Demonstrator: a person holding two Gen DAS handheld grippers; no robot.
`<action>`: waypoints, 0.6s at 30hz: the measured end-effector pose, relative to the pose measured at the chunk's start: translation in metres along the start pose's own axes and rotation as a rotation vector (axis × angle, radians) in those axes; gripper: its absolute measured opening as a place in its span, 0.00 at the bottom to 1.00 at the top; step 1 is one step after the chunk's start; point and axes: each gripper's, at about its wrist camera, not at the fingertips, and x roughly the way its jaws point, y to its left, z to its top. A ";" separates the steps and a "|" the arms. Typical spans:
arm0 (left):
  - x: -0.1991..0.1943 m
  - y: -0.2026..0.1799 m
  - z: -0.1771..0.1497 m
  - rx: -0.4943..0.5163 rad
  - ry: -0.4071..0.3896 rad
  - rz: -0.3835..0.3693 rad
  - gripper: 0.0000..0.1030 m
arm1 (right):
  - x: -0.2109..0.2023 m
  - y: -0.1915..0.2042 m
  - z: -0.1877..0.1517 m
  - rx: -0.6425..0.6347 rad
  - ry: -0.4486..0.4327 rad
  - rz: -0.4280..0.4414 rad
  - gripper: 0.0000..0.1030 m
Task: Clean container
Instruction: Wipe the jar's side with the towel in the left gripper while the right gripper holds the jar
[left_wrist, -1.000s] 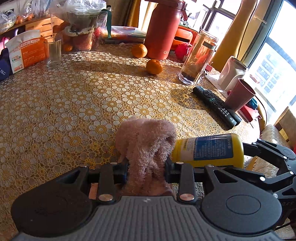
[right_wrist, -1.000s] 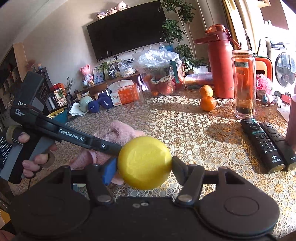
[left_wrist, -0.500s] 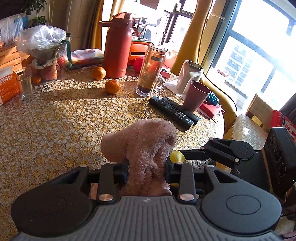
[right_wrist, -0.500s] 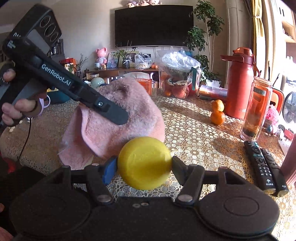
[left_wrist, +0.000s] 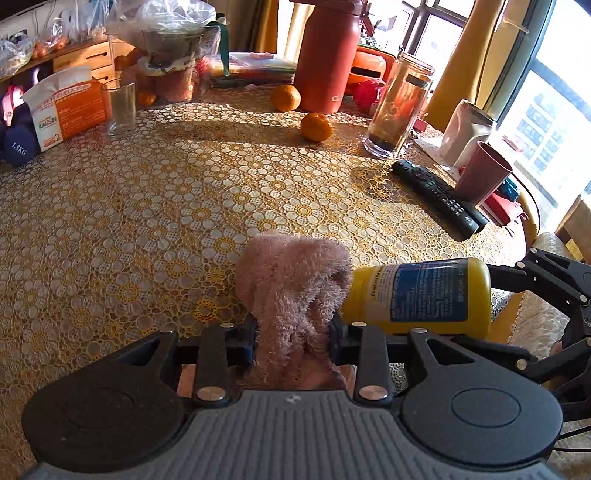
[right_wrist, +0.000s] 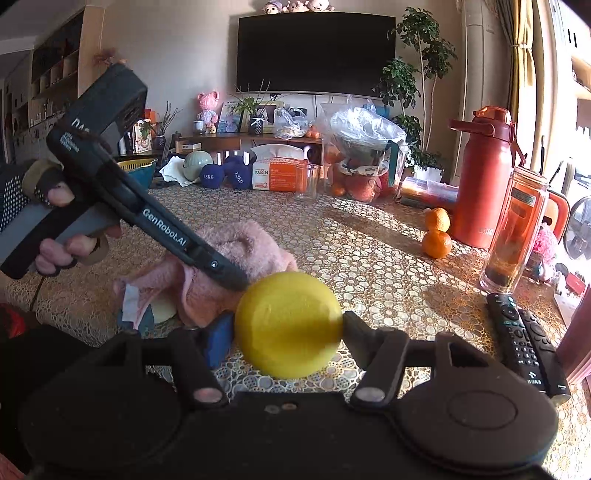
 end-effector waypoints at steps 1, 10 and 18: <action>-0.003 0.004 -0.001 -0.014 -0.007 0.002 0.33 | 0.002 -0.004 0.004 0.027 0.009 0.003 0.61; -0.037 0.006 -0.002 -0.035 -0.110 -0.009 0.33 | 0.027 -0.021 0.036 0.173 0.053 0.002 0.61; -0.027 -0.004 -0.002 -0.121 -0.129 -0.133 0.33 | 0.049 -0.037 0.052 0.350 0.091 -0.020 0.60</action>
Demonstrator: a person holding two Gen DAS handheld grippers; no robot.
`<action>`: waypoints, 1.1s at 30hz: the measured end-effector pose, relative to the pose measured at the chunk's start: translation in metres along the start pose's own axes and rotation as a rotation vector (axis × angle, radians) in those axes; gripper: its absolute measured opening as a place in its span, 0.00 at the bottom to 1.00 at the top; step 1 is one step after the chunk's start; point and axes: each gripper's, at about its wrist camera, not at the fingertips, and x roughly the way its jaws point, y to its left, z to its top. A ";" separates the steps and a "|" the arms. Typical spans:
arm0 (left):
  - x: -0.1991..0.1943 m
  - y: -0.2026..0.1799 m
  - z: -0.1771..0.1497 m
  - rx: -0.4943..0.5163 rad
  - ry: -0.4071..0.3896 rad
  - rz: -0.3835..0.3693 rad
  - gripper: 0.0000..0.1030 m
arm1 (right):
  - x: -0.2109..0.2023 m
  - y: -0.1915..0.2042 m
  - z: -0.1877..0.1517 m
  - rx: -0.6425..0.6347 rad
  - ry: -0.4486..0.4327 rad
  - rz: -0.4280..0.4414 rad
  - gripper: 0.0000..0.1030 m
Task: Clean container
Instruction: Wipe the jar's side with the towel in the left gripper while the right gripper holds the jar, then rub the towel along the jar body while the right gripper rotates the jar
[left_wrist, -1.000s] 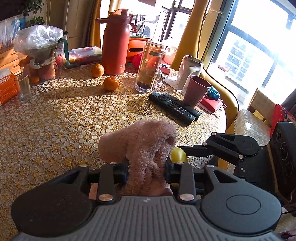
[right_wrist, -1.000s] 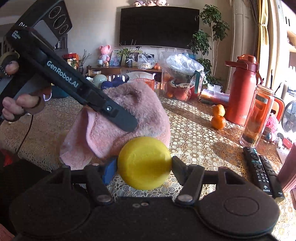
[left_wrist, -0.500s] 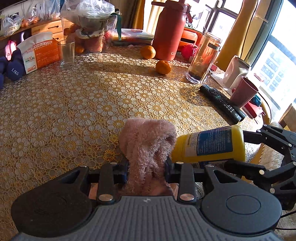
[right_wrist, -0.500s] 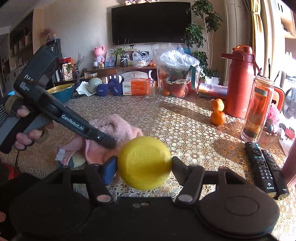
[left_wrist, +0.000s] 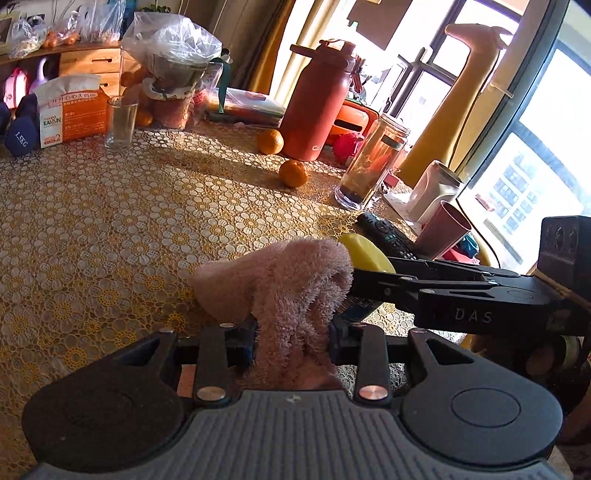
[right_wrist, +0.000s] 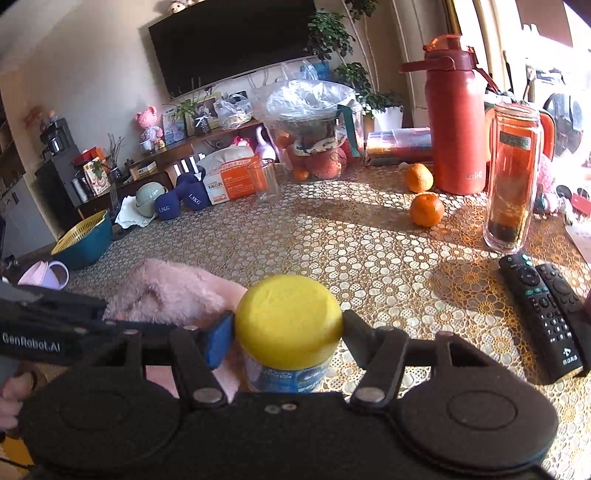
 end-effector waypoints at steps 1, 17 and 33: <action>0.008 -0.001 -0.001 -0.009 0.010 -0.004 0.33 | 0.001 -0.002 0.001 0.022 0.003 -0.003 0.60; 0.033 0.011 -0.005 -0.011 0.051 0.091 0.33 | -0.016 -0.035 -0.011 0.133 0.032 0.062 0.61; -0.011 -0.031 -0.005 0.122 0.033 0.017 0.33 | -0.046 0.028 -0.072 -0.466 0.018 -0.004 0.60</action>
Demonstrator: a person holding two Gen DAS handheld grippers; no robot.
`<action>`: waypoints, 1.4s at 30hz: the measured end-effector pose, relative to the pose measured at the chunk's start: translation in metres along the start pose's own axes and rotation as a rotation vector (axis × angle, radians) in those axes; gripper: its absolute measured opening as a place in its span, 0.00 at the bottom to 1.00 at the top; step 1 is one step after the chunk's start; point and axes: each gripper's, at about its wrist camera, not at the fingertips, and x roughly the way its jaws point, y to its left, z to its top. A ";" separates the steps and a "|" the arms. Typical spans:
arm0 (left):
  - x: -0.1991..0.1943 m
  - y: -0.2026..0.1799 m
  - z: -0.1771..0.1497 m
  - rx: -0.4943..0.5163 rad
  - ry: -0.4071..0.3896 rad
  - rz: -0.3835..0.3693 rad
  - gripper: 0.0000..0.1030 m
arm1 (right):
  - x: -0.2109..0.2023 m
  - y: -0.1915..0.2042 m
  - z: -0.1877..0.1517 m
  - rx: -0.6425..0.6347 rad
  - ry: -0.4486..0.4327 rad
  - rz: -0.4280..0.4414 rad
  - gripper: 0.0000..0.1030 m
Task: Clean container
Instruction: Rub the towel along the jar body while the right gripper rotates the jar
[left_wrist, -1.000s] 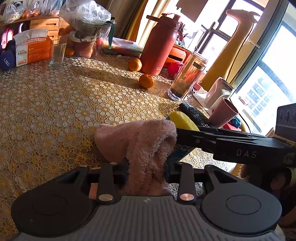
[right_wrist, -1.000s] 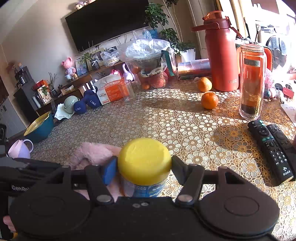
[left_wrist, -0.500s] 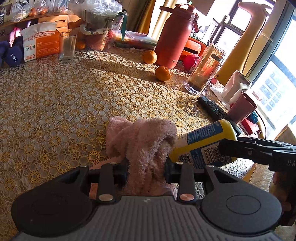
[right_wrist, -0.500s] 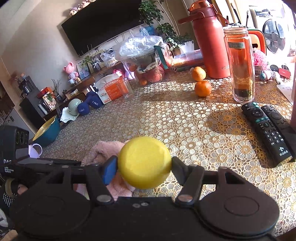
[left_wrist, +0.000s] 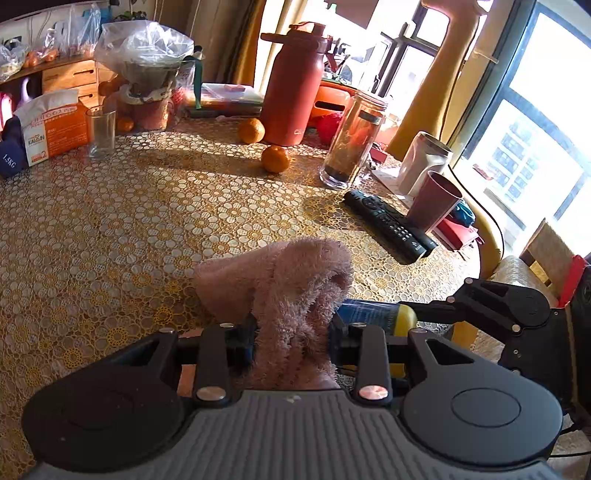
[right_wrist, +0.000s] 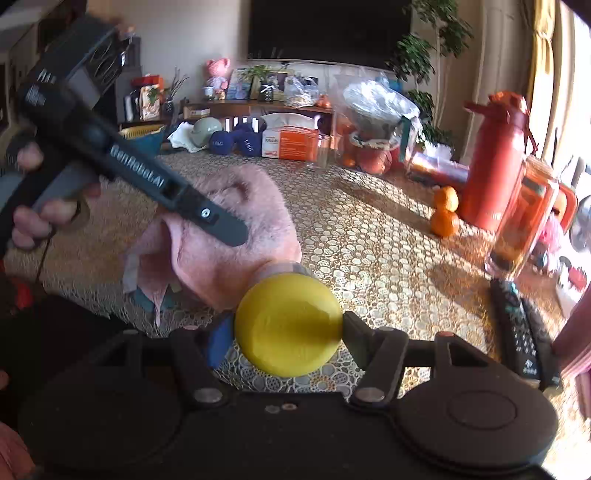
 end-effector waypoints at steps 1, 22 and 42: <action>-0.002 -0.005 0.002 0.011 -0.004 -0.012 0.33 | 0.000 0.006 -0.001 -0.047 -0.005 -0.012 0.60; 0.037 0.004 0.011 0.013 0.042 0.098 0.33 | 0.002 -0.002 -0.010 -0.219 -0.009 0.063 0.60; 0.054 -0.045 0.014 0.162 0.059 0.098 0.33 | 0.007 -0.067 -0.023 0.084 -0.008 0.168 0.72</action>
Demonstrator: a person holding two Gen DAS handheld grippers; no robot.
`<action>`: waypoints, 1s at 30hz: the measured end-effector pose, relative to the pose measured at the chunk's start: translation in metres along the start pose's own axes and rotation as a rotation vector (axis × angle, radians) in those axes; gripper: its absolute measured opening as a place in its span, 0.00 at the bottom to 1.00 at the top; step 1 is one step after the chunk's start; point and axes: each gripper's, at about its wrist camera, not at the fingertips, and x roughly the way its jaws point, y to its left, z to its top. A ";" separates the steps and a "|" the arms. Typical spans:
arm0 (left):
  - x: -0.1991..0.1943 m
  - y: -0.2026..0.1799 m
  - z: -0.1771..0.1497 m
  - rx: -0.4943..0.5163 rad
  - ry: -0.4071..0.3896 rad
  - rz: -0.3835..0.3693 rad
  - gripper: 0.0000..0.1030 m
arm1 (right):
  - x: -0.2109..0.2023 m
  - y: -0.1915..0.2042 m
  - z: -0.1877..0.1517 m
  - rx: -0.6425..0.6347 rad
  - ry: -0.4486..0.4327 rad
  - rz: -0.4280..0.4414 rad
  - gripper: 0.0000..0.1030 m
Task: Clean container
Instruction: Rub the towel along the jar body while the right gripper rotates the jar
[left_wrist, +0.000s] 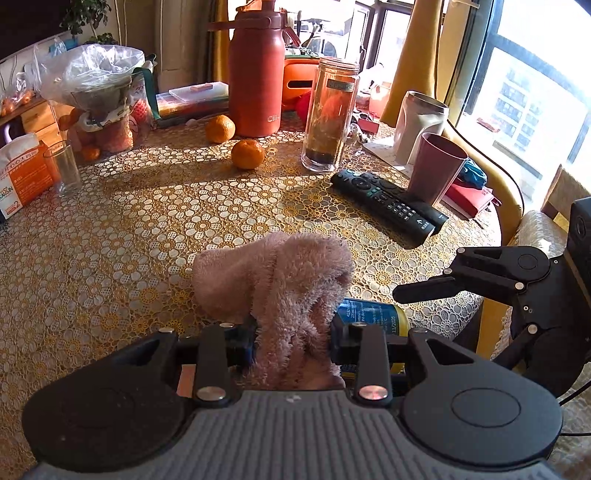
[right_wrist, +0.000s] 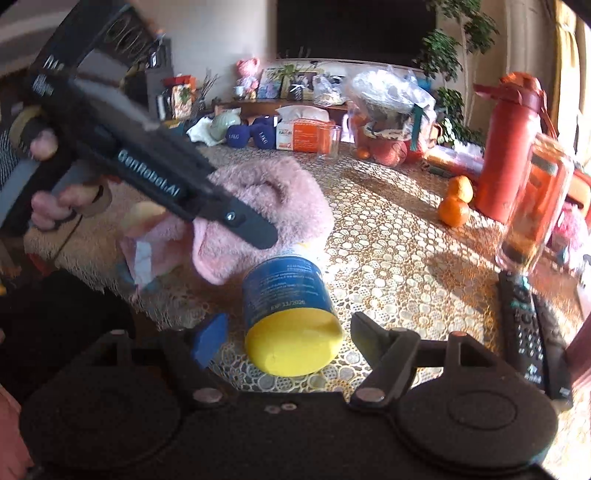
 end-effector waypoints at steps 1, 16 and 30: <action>0.000 0.001 -0.002 -0.002 0.004 -0.001 0.33 | -0.001 -0.007 0.000 0.064 -0.010 0.013 0.73; -0.044 0.015 -0.036 -0.081 -0.012 -0.035 0.33 | 0.015 0.013 -0.008 0.097 -0.003 0.016 0.63; -0.041 -0.027 -0.033 0.036 -0.027 -0.102 0.33 | 0.016 0.080 0.004 -0.241 0.003 -0.168 0.63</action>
